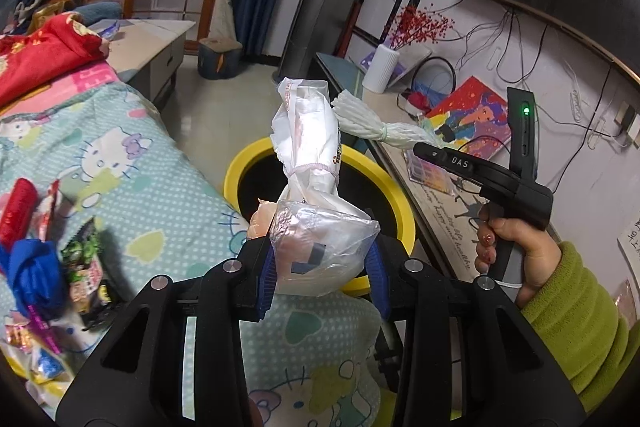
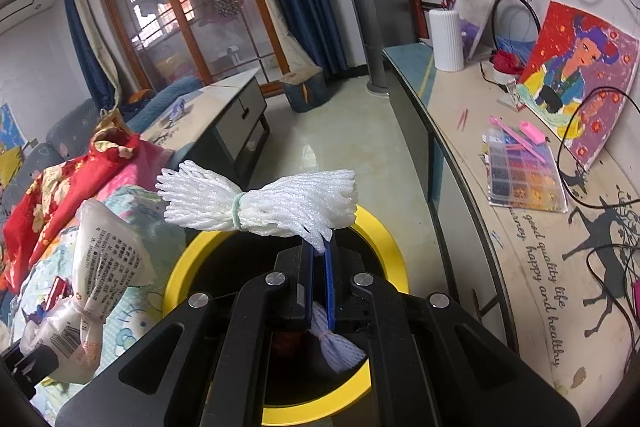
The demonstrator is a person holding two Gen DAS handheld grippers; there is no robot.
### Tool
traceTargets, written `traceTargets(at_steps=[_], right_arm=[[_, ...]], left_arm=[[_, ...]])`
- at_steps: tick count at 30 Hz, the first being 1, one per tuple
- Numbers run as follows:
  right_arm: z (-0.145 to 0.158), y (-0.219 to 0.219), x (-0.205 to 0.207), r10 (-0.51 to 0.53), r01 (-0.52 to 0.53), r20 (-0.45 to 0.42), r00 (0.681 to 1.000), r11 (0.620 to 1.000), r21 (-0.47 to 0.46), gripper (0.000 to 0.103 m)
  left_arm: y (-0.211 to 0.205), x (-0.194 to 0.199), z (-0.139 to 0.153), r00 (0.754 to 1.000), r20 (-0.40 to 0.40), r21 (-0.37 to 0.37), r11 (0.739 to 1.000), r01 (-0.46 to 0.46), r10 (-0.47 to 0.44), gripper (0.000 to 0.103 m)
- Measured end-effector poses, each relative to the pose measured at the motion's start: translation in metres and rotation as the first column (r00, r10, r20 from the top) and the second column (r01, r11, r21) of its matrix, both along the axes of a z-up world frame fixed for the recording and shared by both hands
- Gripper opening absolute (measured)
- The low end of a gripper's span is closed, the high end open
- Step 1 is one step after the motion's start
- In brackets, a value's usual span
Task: Collect trash
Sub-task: 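Open both tools to drop the clear bag and white net into the bin, then move both tools back toward the remaining trash on the bed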
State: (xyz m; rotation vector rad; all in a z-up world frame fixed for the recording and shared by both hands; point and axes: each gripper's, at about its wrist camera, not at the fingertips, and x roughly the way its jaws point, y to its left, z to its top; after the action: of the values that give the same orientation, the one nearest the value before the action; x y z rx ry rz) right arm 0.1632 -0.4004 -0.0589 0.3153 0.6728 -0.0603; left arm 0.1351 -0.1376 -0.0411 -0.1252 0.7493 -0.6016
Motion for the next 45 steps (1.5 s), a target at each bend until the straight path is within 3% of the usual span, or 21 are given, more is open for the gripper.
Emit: traceTargets(at_steps=[9,10,12,13,17,31,33,45], right_arm=[[-0.011,-0.004,0.006,-0.006,0.007,-0.04,0.999,1.0,0.008,0.006],[-0.013,-0.004,0.007,-0.004,0.005,-0.051,0.999,1.0,0.011,0.011],[-0.015,-0.002,0.008,-0.003,0.003,-0.055,0.998,1.0,0.007,0.026],[-0.015,-0.001,0.008,-0.003,0.004,-0.058,0.998,1.0,0.004,0.038],[-0.019,0.003,0.009,0.005,-0.005,-0.067,0.998,1.0,0.002,0.041],[-0.005,0.024,0.004,0.054,-0.055,-0.034,0.998,0.998,-0.02,0.048],[0.0,0.028,0.003,0.066,-0.067,-0.021,0.998,0.998,-0.023,0.05],[0.023,0.059,-0.006,0.129,-0.127,0.035,0.991,0.99,-0.053,0.066]], left_arm=[[-0.018,0.019,-0.018,0.998,-0.064,0.0,1.0,-0.011,0.011,0.033],[-0.019,0.02,-0.019,0.998,-0.064,0.001,1.0,-0.018,0.018,0.037],[-0.015,0.024,-0.021,0.996,-0.081,-0.015,0.999,-0.03,0.028,0.067],[-0.013,0.025,-0.021,0.996,-0.087,-0.025,0.999,-0.038,0.035,0.072],[-0.002,0.023,-0.016,0.996,-0.067,-0.039,0.997,-0.065,0.062,0.081],[0.023,0.009,0.006,0.994,0.012,-0.072,0.991,-0.111,0.112,0.083],[0.028,0.006,0.01,0.992,0.028,-0.073,0.99,-0.12,0.122,0.091],[0.051,0.001,0.026,0.981,0.067,-0.092,0.98,-0.176,0.182,0.092]])
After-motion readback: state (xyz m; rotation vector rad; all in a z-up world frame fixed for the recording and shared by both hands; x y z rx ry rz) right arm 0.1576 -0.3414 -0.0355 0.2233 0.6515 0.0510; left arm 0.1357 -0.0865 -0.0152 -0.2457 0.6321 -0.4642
